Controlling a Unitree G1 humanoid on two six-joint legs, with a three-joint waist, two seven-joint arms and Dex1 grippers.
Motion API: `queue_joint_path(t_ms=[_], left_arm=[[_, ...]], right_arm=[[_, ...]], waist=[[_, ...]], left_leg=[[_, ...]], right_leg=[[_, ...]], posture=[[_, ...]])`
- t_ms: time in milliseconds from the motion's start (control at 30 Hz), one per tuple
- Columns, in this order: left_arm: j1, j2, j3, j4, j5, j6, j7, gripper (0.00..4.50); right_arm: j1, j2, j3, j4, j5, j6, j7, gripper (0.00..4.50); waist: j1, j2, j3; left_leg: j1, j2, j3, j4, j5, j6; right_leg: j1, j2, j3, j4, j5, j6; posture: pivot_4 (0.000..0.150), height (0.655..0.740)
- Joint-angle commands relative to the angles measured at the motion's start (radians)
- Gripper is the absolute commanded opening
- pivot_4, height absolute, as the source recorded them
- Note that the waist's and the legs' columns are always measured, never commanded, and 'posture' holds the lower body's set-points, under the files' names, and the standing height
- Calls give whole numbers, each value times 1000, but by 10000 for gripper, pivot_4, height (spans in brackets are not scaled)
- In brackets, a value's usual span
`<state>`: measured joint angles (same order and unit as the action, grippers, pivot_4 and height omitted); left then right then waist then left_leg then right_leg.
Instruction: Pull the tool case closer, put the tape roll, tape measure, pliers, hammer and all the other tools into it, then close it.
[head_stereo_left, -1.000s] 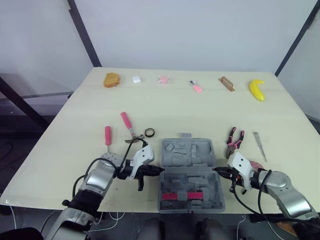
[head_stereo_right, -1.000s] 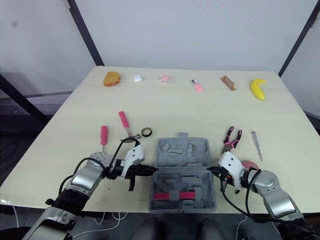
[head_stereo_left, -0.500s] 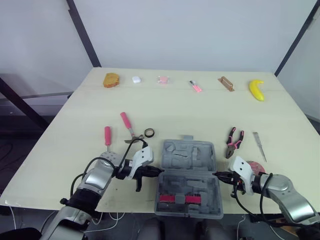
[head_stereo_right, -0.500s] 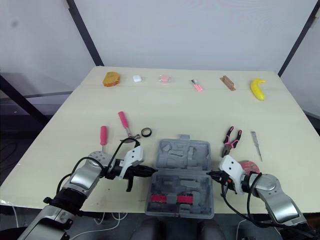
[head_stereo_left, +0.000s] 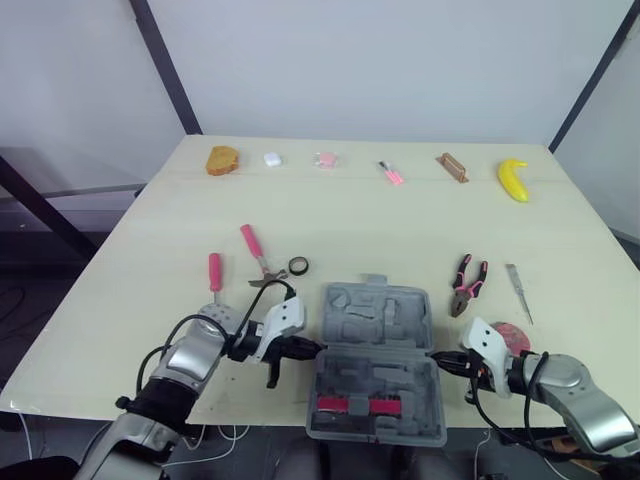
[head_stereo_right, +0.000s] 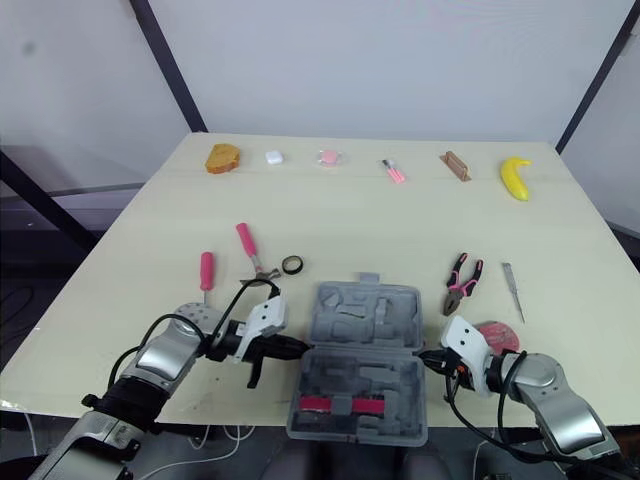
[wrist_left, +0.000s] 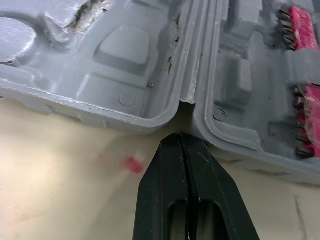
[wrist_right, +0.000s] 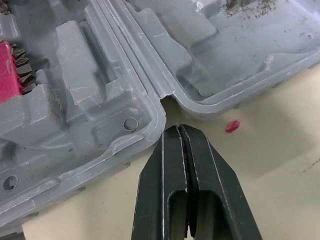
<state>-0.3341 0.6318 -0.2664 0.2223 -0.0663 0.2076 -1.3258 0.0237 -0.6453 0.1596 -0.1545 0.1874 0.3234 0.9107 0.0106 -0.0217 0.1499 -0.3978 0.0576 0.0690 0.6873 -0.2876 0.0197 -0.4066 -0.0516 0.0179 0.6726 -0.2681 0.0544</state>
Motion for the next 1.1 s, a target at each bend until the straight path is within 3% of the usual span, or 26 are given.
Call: queue_joint_path(t_ms=[33,1100], left_arm=[[29,9,-30,-35,-7,22,-18,358],[49,17,-62,-94,-26,62,-23,358]], right_arm=[[6,-10,-11,-42,22,6,16,124],[44,-43,-8,-58,41,29,47,124]], waist=[[0,0,0],[2,0,0]], left_leg=[[0,0,0,0,0,0],[0,0,0,0,0,0]], right_leg=[[0,0,0,0,0,0],[0,0,0,0,0,0]], posture=[[1500,7400],[1500,7400]])
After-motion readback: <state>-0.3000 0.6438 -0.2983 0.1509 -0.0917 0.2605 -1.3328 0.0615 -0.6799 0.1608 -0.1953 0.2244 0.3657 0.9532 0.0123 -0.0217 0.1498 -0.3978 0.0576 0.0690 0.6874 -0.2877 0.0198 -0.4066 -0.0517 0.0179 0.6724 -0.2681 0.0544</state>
